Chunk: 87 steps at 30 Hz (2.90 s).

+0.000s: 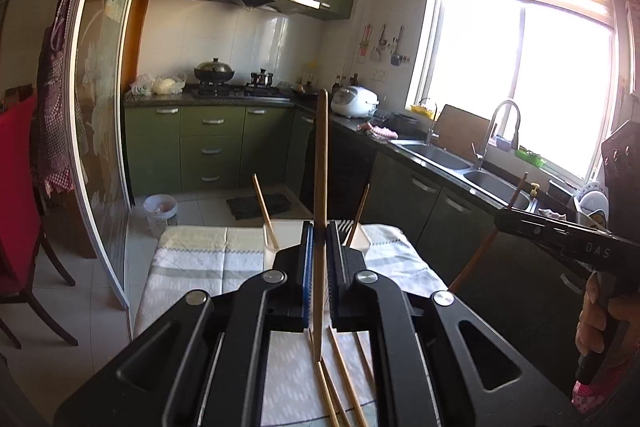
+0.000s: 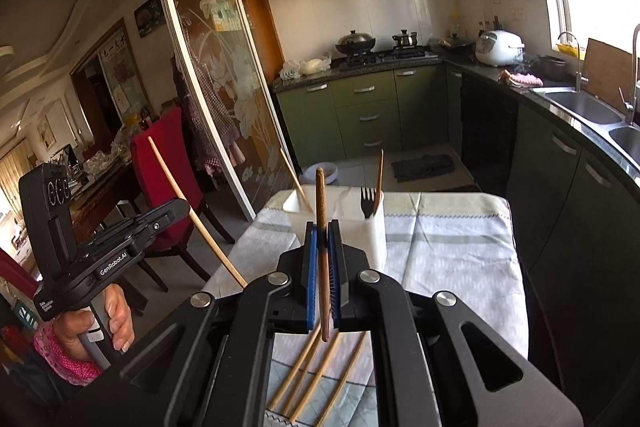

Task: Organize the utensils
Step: 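Lower both held chopsticks into the white holder and open both tools, then lower both tools to the table and grasp a wooden chopstick with each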

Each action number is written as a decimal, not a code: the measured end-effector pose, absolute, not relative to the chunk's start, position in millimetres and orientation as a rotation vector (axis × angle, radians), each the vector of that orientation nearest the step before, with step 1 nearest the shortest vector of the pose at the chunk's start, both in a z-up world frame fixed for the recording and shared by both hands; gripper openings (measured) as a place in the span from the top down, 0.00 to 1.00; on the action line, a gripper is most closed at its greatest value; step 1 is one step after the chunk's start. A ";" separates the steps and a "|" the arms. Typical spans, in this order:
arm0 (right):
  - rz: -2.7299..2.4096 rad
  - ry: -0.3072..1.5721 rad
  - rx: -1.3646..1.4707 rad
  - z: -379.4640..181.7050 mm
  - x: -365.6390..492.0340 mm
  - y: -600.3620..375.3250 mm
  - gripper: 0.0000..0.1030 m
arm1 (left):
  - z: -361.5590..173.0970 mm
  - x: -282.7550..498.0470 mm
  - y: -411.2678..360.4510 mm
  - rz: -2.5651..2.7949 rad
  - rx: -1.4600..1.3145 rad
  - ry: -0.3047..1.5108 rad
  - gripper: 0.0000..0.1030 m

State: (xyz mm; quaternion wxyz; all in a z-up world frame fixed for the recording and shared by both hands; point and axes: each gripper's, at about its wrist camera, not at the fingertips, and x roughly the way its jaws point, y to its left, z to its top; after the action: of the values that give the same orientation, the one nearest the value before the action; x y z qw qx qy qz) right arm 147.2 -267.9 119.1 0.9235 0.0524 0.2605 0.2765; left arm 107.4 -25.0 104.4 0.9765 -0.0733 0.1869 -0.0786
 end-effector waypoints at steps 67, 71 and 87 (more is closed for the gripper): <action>0.457 0.790 0.202 -29.5 149.7 -337.6 0.69 | -135.8 232.9 -100.8 -0.087 0.040 1.273 0.85; 0.469 0.805 0.175 -31.3 151.7 -325.6 0.69 | -135.6 242.0 -108.9 -0.083 0.049 1.257 0.86; 0.454 1.130 -0.026 -119.7 205.0 -239.4 0.73 | -61.8 188.0 -45.2 -0.183 -0.097 0.996 0.93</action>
State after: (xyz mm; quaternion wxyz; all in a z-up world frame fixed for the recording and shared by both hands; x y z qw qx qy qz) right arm 205.0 -239.4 -119.7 0.8203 -0.0124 0.5306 0.2132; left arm 188.0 -45.2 -61.8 0.8734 -0.0467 0.4768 -0.0874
